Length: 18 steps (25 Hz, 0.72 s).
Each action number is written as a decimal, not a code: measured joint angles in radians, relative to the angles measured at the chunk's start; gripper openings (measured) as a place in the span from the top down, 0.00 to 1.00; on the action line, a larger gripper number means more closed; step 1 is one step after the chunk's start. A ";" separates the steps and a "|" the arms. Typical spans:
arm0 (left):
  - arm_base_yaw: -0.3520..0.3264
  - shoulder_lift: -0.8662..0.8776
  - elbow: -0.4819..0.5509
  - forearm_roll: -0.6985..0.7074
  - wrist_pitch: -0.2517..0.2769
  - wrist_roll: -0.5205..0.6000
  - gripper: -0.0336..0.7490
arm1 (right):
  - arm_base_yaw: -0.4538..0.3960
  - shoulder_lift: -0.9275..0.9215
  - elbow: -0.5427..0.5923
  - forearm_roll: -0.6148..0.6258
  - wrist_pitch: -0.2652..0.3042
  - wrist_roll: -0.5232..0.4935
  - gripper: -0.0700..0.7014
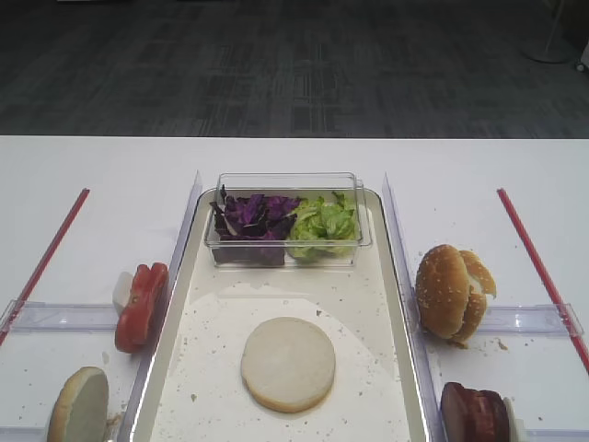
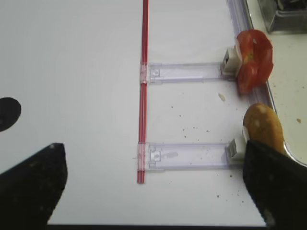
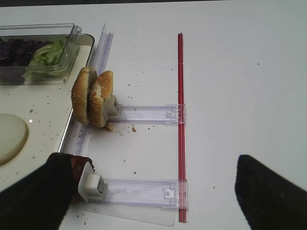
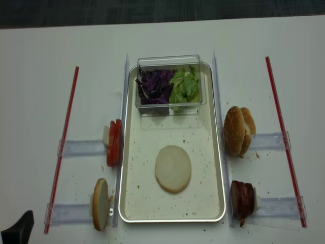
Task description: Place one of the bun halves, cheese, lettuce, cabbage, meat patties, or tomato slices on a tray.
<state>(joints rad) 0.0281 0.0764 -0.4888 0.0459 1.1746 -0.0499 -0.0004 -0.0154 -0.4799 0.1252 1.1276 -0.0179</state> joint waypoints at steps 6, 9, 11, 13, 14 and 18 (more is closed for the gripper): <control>0.000 -0.092 0.000 0.003 0.007 0.000 0.08 | 0.000 0.000 0.000 0.000 0.000 -0.002 0.01; 0.000 -0.092 0.000 0.006 0.009 0.000 0.08 | 0.000 0.000 0.000 0.000 0.000 -0.002 0.01; 0.000 -0.094 0.000 0.008 0.009 0.000 0.08 | 0.000 0.000 0.000 0.000 0.000 -0.002 0.01; 0.000 -0.094 0.000 0.008 0.009 0.000 0.08 | 0.000 0.000 0.000 0.000 0.000 -0.002 0.01; 0.000 -0.094 0.000 0.008 0.009 0.000 0.08 | 0.000 0.000 0.000 0.000 0.000 -0.002 0.01; 0.000 -0.094 0.000 0.011 0.009 0.000 0.08 | 0.000 0.000 0.000 0.000 0.000 -0.002 0.01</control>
<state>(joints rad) 0.0281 -0.0175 -0.4888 0.0566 1.1834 -0.0499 -0.0004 -0.0154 -0.4799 0.1252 1.1276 -0.0197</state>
